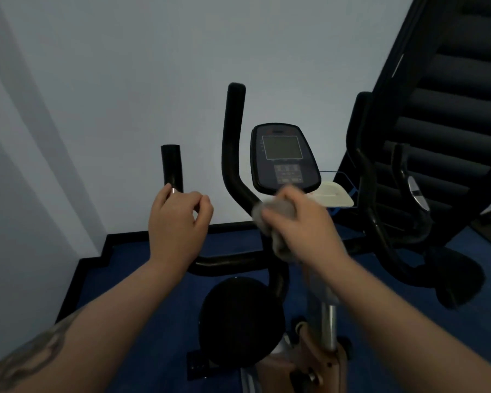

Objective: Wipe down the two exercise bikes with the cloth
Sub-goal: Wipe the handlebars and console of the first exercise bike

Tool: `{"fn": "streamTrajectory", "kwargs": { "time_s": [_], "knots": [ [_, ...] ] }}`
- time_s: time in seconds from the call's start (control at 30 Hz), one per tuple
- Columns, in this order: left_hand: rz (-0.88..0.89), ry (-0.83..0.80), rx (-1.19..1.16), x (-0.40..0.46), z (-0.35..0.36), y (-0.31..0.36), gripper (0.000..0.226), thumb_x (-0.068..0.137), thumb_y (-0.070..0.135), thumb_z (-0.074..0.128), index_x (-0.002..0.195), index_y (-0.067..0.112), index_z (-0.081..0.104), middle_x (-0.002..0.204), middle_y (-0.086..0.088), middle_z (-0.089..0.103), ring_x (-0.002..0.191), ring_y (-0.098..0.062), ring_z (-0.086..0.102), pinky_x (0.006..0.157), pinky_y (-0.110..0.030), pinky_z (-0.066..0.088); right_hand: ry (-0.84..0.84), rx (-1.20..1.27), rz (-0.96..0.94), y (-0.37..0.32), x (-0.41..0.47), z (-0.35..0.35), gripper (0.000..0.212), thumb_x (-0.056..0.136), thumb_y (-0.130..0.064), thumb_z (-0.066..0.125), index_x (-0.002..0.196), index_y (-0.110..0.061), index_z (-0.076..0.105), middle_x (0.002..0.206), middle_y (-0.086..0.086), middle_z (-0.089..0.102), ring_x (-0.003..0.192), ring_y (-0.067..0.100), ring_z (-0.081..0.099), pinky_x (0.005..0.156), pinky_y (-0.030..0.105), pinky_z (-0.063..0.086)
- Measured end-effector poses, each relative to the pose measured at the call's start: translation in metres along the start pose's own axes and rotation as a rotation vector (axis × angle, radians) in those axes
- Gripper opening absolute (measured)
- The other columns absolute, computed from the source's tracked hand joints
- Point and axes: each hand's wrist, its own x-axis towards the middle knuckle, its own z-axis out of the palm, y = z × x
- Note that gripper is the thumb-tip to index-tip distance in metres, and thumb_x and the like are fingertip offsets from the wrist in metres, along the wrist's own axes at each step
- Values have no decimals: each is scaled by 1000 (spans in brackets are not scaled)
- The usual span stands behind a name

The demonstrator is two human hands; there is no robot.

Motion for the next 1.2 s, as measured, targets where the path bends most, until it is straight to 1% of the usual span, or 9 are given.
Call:
{"fn": "streamTrajectory", "kwargs": {
  "time_s": [0.13, 0.3, 0.37, 0.5, 0.6, 0.73, 0.87, 1.07, 1.2],
  "knots": [
    [18, 0, 26, -2, -3, 2, 45, 96, 25, 35, 63, 7, 60, 58, -3, 59, 55, -22, 47, 113, -21, 20, -2, -106, -28, -26, 54, 28, 14, 91, -39, 58, 95, -27, 53, 97, -1, 58, 87, 21, 59, 72, 38, 51],
    [9, 12, -11, -1, -1, 2, 46, 96, 26, 34, 62, 8, 60, 58, -2, 59, 54, -20, 46, 115, -26, 24, -23, -348, -220, -1, 2, 25, 11, 89, -33, 58, 97, -32, 49, 94, -9, 48, 77, 18, 56, 55, 29, 38],
    [1, 19, -15, -1, -1, 2, 47, 96, 26, 33, 63, 8, 60, 59, -2, 60, 54, -20, 46, 115, -26, 25, -66, -301, -200, 1, 4, 17, 14, 85, -38, 60, 92, -34, 49, 91, -11, 51, 78, 15, 55, 59, 30, 39],
    [-7, 13, -27, -2, -2, 3, 46, 96, 26, 34, 64, 7, 61, 60, -2, 60, 55, -21, 47, 115, -29, 26, 84, -69, -176, -22, 64, 16, 16, 89, -43, 59, 98, -36, 49, 100, -9, 54, 86, 11, 55, 64, 32, 42],
    [6, 17, -27, -3, -3, 5, 43, 96, 23, 36, 63, 7, 59, 58, -1, 58, 54, -20, 47, 115, -35, 30, 68, -177, -136, -14, 86, 38, 24, 94, -45, 54, 101, -22, 52, 103, -4, 44, 96, 15, 44, 77, 34, 37],
    [13, 52, -56, -3, -1, 4, 39, 95, 18, 40, 58, 9, 52, 52, 1, 48, 51, -17, 40, 113, -34, 32, 40, 5, -67, 25, 58, 46, 32, 96, -31, 56, 70, -23, 39, 78, 0, 44, 73, 14, 44, 64, 31, 34],
    [4, 67, -64, -1, 0, 2, 39, 95, 19, 41, 59, 10, 54, 53, 3, 49, 51, -16, 42, 114, -32, 31, 4, 169, -117, 1, 92, 23, 23, 89, -26, 67, 77, -29, 46, 92, 6, 57, 81, 19, 58, 65, 30, 45],
    [16, 76, -49, -3, -2, 2, 38, 95, 19, 43, 59, 10, 52, 52, 3, 46, 52, -17, 42, 113, -33, 32, 38, -2, -233, -33, 112, 58, 10, 90, -21, 65, 98, -21, 59, 110, 2, 42, 103, 24, 51, 87, 36, 48],
    [17, 89, -57, -1, 0, 2, 37, 95, 19, 44, 59, 12, 48, 51, 4, 42, 51, -15, 40, 112, -34, 34, 46, -132, -408, -15, 87, 55, 13, 86, -22, 70, 96, -20, 62, 101, -4, 43, 96, 18, 49, 78, 30, 47]
  ]
}}
